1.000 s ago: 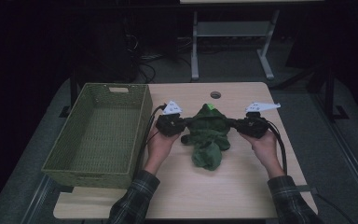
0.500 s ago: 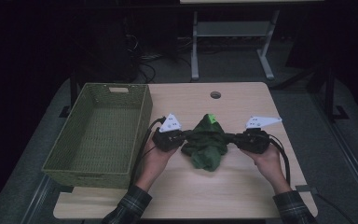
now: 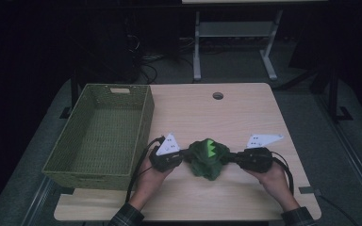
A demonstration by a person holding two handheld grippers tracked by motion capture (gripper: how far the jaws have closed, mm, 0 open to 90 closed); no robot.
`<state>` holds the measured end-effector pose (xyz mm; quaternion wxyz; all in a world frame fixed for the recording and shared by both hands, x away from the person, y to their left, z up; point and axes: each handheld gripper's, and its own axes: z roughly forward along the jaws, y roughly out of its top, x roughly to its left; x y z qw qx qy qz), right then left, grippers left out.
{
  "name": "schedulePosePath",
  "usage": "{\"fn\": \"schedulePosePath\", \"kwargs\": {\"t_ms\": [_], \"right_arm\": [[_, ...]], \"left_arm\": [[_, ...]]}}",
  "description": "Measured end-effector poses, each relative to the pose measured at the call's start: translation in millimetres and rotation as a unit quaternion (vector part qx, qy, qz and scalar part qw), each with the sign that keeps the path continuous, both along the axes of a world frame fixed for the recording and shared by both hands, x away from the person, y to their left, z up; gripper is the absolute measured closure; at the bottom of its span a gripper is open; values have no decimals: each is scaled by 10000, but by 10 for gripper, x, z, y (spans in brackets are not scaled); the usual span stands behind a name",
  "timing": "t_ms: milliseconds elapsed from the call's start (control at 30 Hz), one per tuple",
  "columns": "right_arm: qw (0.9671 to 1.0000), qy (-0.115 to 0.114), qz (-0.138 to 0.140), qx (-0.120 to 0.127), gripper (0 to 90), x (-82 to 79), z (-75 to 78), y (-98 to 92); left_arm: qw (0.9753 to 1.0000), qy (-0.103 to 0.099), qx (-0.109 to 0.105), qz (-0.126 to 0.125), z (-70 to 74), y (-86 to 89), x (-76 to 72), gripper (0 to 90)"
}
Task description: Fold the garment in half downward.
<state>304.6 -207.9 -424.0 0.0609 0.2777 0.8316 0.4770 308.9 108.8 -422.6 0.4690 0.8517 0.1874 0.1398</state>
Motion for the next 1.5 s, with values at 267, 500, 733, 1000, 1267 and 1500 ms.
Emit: {"fn": "schedulePosePath", "kwargs": {"t_ms": [267,500,733,1000,1267,1500], "right_arm": [[9992,-13,314,-252,871,-167,-82,83],[9970,183,503,-563,870,-202,-215,160],[9950,202,537,-820,864,-202,-267,216],[9937,229,507,-978,851,-207,-308,211],[9979,125,336,-547,685,-259,-162,72],[9990,95,240,-365,648,-303,-45,-42]], "left_arm": [[9985,52,475,-263,-155,8,-142,877],[9962,280,757,-316,-296,-33,-158,876],[9951,316,879,-335,-334,-68,-178,872],[9922,354,1143,-344,-420,-75,-204,874],[9939,414,987,-274,-305,-38,-243,842],[9949,516,846,-195,-189,25,-341,789]]}}
